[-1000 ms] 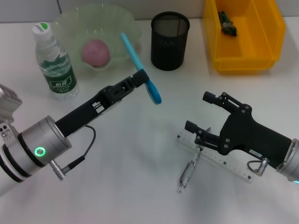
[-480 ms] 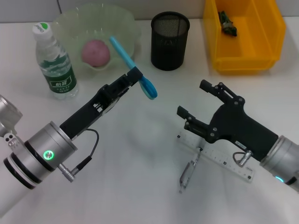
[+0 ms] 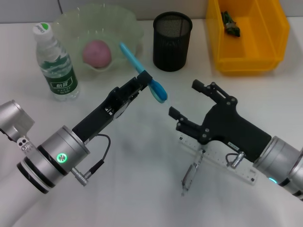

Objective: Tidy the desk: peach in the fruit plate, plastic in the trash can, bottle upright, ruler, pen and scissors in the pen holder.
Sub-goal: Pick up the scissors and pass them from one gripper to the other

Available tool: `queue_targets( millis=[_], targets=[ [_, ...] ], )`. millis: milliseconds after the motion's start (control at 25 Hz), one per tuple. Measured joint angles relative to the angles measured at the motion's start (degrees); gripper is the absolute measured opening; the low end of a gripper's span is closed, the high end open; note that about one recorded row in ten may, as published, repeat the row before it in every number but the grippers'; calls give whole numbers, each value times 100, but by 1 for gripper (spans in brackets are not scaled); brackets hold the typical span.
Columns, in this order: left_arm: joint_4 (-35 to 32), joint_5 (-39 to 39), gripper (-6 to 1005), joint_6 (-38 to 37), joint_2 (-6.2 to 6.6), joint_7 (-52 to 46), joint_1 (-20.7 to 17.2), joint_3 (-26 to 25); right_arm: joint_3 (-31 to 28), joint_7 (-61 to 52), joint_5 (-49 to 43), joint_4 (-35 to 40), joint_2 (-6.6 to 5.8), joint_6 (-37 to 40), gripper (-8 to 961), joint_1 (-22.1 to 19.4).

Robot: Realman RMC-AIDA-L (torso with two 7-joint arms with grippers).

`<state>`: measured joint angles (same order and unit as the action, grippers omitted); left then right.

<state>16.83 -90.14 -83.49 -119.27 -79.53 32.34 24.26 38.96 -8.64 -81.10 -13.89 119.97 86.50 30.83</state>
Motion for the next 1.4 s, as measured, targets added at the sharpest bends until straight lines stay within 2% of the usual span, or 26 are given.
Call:
queue_targets(
  millis=[640, 1040, 1400],
  targets=[
    [382, -65, 268, 144, 0, 223, -20, -447, -423, 436, -337, -252, 0, -51, 821, 135],
    [535, -65, 268, 210, 0, 359, 4, -601, -1571, 441, -1415, -312, 0, -501, 820, 238],
    [544, -65, 268, 228, 0, 392, 9, -637, -1869, 604, -1583, -313, 0, -608, 819, 256]
  ],
)
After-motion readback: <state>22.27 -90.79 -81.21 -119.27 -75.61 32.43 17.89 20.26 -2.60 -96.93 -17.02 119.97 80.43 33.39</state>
